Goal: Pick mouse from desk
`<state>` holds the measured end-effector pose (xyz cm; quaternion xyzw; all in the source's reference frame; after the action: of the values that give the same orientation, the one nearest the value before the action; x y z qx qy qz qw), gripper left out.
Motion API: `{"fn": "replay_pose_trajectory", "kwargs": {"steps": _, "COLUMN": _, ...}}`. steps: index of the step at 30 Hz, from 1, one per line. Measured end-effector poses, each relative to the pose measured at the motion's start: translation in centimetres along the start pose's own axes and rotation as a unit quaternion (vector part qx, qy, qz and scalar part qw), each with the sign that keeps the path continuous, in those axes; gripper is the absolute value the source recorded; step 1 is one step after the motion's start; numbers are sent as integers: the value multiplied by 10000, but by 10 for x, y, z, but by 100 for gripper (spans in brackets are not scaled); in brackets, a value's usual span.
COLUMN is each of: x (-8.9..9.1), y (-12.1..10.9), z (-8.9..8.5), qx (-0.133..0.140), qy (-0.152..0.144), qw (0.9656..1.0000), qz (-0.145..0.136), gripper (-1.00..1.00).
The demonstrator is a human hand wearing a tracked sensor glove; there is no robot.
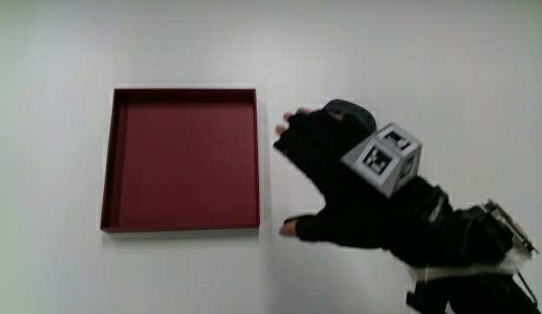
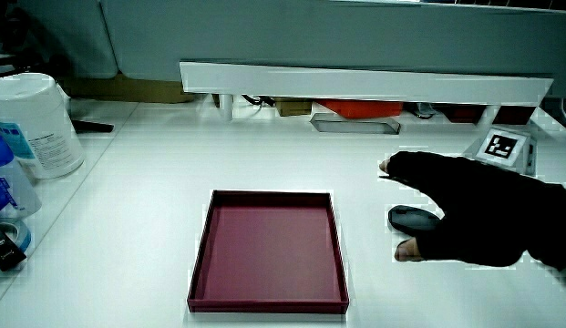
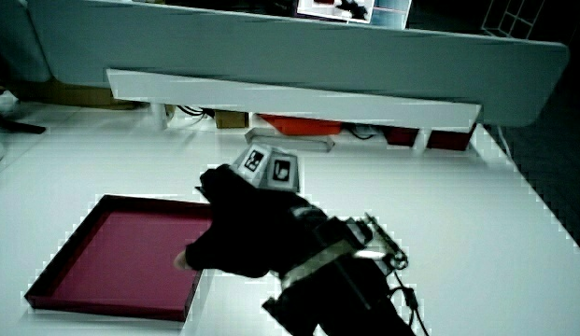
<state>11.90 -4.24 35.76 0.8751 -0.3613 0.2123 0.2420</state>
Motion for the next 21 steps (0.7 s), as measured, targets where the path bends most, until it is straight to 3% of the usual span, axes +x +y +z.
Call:
{"fn": "replay_pose_trajectory", "kwargs": {"steps": 1, "x": 7, "y": -2, "z": 0, "qx": -23, "qy": 719, "qw": 9939, "qz": -835, "gripper": 0}}
{"fn": "replay_pose_trajectory", "kwargs": {"steps": 3, "x": 21, "y": 0, "z": 0, "qx": -3, "qy": 788, "qw": 9923, "qz": -957, "gripper": 0}}
{"fn": "replay_pose_trajectory", "kwargs": {"steps": 4, "x": 36, "y": 2, "z": -5, "qx": 82, "qy": 784, "qw": 9899, "qz": -1175, "gripper": 0}}
{"fn": "replay_pose_trajectory", "kwargs": {"steps": 8, "x": 55, "y": 6, "z": 0, "qx": 46, "qy": 1131, "qw": 9816, "qz": -1540, "gripper": 0}}
{"fn": "replay_pose_trajectory", "kwargs": {"steps": 15, "x": 84, "y": 11, "z": -1, "qx": 31, "qy": 1252, "qw": 9723, "qz": -1974, "gripper": 0}}
{"fn": "replay_pose_trajectory", "kwargs": {"steps": 21, "x": 114, "y": 15, "z": -13, "qx": 38, "qy": 1496, "qw": 9607, "qz": -2339, "gripper": 0}}
